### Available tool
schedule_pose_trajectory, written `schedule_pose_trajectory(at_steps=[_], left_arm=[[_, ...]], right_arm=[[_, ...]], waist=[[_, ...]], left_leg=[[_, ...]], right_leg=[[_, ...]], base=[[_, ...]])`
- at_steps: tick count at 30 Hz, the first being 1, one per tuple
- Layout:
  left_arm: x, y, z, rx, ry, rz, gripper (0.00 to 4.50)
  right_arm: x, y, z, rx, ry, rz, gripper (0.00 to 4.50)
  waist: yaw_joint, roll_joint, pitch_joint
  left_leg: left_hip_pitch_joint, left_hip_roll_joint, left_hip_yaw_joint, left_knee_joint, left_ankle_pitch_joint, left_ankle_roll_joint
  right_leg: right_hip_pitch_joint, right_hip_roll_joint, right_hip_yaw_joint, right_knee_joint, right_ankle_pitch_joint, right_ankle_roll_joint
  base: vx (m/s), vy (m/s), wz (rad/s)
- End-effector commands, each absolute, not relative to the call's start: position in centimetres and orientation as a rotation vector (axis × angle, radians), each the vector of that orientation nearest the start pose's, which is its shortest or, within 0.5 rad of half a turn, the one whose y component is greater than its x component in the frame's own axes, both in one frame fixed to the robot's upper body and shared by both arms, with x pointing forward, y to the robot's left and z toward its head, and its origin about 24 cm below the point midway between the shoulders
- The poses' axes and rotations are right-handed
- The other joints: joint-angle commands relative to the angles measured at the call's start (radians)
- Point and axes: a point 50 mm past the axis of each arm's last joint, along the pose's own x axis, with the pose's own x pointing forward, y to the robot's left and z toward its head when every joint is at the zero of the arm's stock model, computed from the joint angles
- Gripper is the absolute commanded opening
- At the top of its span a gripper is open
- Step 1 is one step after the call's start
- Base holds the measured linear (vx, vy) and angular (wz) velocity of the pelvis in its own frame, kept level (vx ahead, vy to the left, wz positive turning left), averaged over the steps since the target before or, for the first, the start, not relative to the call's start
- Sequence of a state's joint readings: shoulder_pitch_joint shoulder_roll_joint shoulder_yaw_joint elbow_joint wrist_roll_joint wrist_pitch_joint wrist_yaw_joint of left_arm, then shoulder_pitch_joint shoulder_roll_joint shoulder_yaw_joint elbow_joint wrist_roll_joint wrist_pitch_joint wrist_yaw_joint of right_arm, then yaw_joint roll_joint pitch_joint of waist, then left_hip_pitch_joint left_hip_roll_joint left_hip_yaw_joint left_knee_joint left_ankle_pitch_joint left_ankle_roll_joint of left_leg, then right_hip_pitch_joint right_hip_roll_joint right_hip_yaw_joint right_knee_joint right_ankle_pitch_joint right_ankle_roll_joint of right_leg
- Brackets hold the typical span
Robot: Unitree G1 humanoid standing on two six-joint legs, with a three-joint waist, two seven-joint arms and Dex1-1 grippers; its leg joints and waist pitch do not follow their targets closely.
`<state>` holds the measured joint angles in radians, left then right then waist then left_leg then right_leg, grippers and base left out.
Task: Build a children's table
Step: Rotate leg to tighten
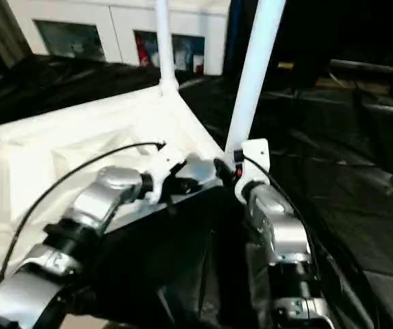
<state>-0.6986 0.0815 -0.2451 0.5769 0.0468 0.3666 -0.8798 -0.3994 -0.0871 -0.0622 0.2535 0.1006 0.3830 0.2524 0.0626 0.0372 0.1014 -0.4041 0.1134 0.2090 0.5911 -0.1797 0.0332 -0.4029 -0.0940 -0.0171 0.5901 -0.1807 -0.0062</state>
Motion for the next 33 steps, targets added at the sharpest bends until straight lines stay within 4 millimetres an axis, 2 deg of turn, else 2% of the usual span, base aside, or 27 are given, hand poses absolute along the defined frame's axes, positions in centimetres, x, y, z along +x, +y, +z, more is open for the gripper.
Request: schedule_pose_trajectory(at_steps=[1,4,6,8,10,14,15,19,21,23,24,26,33], left_arm=[[32.2,1.5,9.2,0.212,0.255,-1.323,0.0],[31.8,1.8,9.0,0.223,0.256,-1.361,0.0],[31.7,2.0,8.9,0.227,0.26,-1.383,0.0],[31.3,2.9,8.7,0.247,0.272,-1.437,0.0],[31.0,3.5,8.6,0.253,0.278,-1.472,0.0],[30.6,4.3,8.7,0.269,0.279,-1.535,0.0],[30.5,4.7,8.7,0.274,0.289,-1.561,0.0],[29.7,5.6,8.8,0.266,0.319,-1.653,0.0],[29.4,5.8,8.8,0.265,0.326,-1.677,0.0],[29.2,6.2,8.8,0.266,0.346,-1.706,0.0],[29.1,6.3,8.7,0.265,0.355,-1.713,0.0],[29.0,6.4,8.7,0.265,0.361,-1.719,0.0],[29.0,6.4,8.6,0.275,0.359,-1.702,0.0]], right_arm=[[31.6,-10.6,5.1,0.083,0.29,0.461,3.44],[31.4,-10.5,5.5,0.02,0.274,0.531,3.63],[31.2,-10.5,5.6,0.001,0.27,0.57,3.63],[30.5,-10.8,6.1,-0.061,0.248,0.713,3.63],[29.9,-11.1,6.4,-0.09,0.247,0.802,3.63],[28.8,-11.9,6.7,-0.123,0.257,0.933,3.63],[28.5,-12.3,6.9,-0.134,0.263,0.971,3.63],[27.5,-13.4,7.3,-0.146,0.284,1.086,3.63],[27.1,-13.7,7.5,-0.152,0.298,1.127,3.63],[26.8,-14.0,7.5,-0.16,0.313,1.162,3.63],[26.7,-14.2,7.6,-0.157,0.318,1.175,3.48],[26.7,-14.3,7.7,-0.15,0.321,1.187,3.48],[26.3,-13.9,7.5,-0.12,0.33,1.205,2.8]], waist=[[0.0,-0.004,-0.071],[0.001,-0.004,-0.072],[-0.001,-0.004,-0.07],[0.004,-0.006,-0.068],[0.004,-0.005,-0.067],[0.008,-0.003,-0.064],[0.01,-0.007,-0.064],[0.022,-0.004,-0.064],[0.024,-0.008,-0.062],[0.028,-0.005,-0.062],[0.028,-0.005,-0.062],[0.029,-0.005,-0.062],[0.032,-0.007,-0.063]], left_leg=[[0.036,0.112,-0.059,-0.094,-0.259,0.008],[0.032,0.113,-0.06,-0.092,-0.232,0.031],[0.033,0.113,-0.058,-0.091,-0.235,0.036],[0.034,0.115,-0.059,-0.091,-0.245,0.044],[0.036,0.116,-0.057,-0.091,-0.246,0.05],[0.039,0.119,-0.059,-0.095,-0.279,0.038],[0.041,0.121,-0.058,-0.094,-0.285,0.037],[0.04,0.123,-0.057,-0.093,-0.271,0.044],[0.04,0.123,-0.056,-0.093,-0.266,0.047],[0.04,0.124,-0.056,-0.093,-0.264,0.044],[0.04,0.124,-0.056,-0.094,-0.266,0.043],[0.041,0.123,-0.056,-0.093,-0.27,0.04],[0.04,0.123,-0.058,-0.093,-0.272,0.028]], right_leg=[[0.028,-0.075,0.036,-0.063,-0.109,-0.241],[0.035,-0.076,0.033,-0.059,-0.077,-0.252],[0.033,-0.076,0.035,-0.06,-0.082,-0.257],[0.038,-0.078,0.035,-0.062,-0.102,-0.253],[0.033,-0.078,0.036,-0.063,-0.106,-0.257],[0.031,-0.077,0.036,-0.066,-0.157,-0.258],[0.031,-0.078,0.037,-0.066,-0.163,-0.254],[0.03,-0.08,0.038,-0.063,-0.15,-0.263],[0.03,-0.081,0.038,-0.063,-0.152,-0.27],[0.028,-0.08,0.037,-0.062,-0.172,-0.268],[0.028,-0.08,0.038,-0.063,-0.176,-0.267],[0.027,-0.082,0.039,-0.064,-0.186,-0.269],[0.026,-0.083,0.038,-0.065,-0.207,-0.261]], base=[[0.0,0.0,0.0],[0.0,0.0,0.0],[0.0,0.0,0.0],[0.0,0.0,0.0],[0.0,0.0,0.0],[0.0,0.0,0.0],[0.0,0.0,0.0],[0.0,0.0,0.0],[0.0,0.0,0.0],[0.0,0.0,0.0],[0.0,0.0,0.0],[0.0,0.0,0.0],[0.0,0.0,0.0]])
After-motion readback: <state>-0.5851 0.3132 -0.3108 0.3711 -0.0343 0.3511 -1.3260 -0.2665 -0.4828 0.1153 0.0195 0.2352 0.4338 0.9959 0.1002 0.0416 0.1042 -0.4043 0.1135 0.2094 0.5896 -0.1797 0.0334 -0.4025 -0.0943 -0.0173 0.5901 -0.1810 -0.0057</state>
